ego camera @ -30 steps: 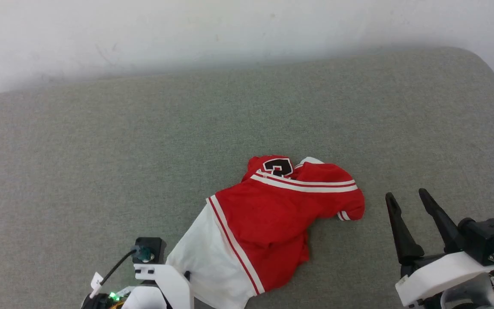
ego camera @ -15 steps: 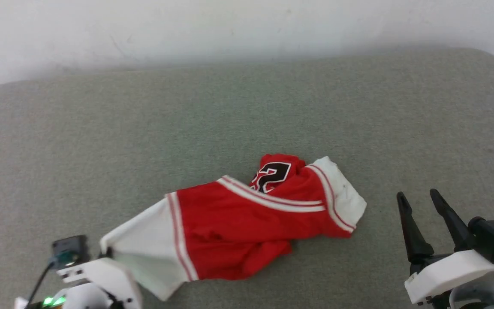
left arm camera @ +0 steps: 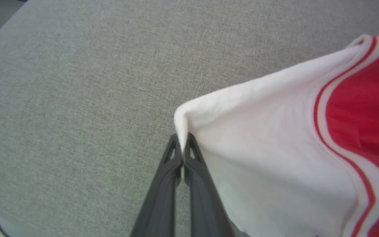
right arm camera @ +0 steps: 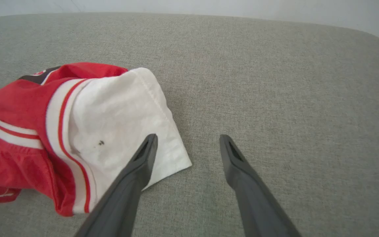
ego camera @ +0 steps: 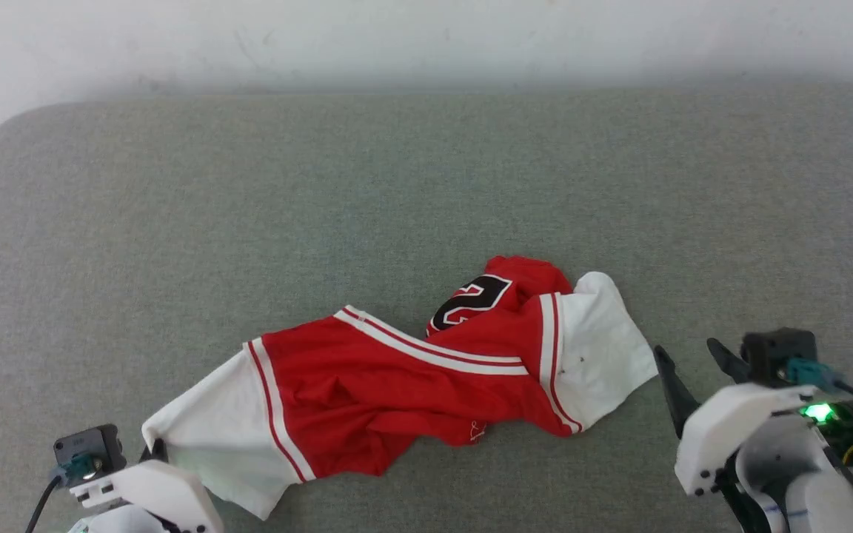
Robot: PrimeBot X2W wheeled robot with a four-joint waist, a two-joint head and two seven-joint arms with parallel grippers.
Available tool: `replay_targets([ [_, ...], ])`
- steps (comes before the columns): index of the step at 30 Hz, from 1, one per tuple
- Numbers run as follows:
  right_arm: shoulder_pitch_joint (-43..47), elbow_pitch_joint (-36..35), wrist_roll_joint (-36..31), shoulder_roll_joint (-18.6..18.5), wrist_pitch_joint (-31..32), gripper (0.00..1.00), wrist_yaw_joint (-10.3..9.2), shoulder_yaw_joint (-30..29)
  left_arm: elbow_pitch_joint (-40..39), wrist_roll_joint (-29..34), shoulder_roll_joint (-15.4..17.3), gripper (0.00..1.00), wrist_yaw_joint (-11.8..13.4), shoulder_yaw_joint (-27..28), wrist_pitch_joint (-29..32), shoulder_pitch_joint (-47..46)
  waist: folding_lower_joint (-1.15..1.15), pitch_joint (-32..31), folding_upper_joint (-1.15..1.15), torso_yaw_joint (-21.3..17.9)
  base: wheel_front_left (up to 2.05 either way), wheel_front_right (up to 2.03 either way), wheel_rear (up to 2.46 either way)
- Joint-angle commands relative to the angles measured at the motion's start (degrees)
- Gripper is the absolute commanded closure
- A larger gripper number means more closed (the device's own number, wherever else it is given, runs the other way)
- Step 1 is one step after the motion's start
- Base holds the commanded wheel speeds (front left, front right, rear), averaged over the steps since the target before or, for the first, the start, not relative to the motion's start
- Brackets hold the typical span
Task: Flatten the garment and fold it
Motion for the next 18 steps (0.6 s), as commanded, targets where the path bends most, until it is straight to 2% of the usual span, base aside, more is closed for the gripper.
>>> replay_targets([
  [1,-2.56,2.64,-1.14,0.06,1.47,0.0,0.3,0.05,0.16,-0.53,-0.38,1.0,-0.04,-0.24,-0.65,-1.24,-0.01,1.24,0.0,0.93,0.0,0.0,0.0],
  [7,-9.53,12.96,-1.72,0.06,9.43,0.0,0.3,0.81,1.31,-0.87,-1.34,1.0,-0.69,-1.48,-1.72,-3.31,-0.01,3.04,0.0,2.17,0.0,0.0,0.0],
  [11,-11.98,17.18,-2.01,0.06,16.87,0.0,0.3,2.21,2.12,-1.11,-1.83,1.0,-1.24,-2.26,-2.38,-4.15,-0.01,3.66,0.0,2.66,0.0,0.0,0.0],
  [13,-12.16,17.86,-2.59,0.06,20.99,0.6,0.3,2.68,2.53,-1.18,-1.92,1.0,-1.5,-2.59,-2.64,-4.39,-0.01,3.69,0.0,2.77,0.0,0.0,0.0],
  [14,-12.11,17.68,-2.48,0.06,22.42,0.83,0.3,2.99,2.7,-1.22,-1.94,1.0,-1.64,-2.73,-2.78,-4.48,-0.01,3.65,0.0,2.78,0.0,0.0,0.0],
  [15,-11.97,17.22,-2.41,0.06,23.25,1.0,0.3,3.11,2.87,-1.25,-1.94,1.0,-1.8,-2.87,-2.91,-4.53,-0.01,3.54,0.0,2.75,0.0,0.0,0.0],
  [18,-11.32,14.61,-2.32,0.06,21.45,1.0,0.3,2.64,3.25,-1.38,-1.85,1.0,-2.3,-3.22,-3.4,-4.52,-0.01,2.74,0.0,2.45,0.0,0.0,0.0],
])
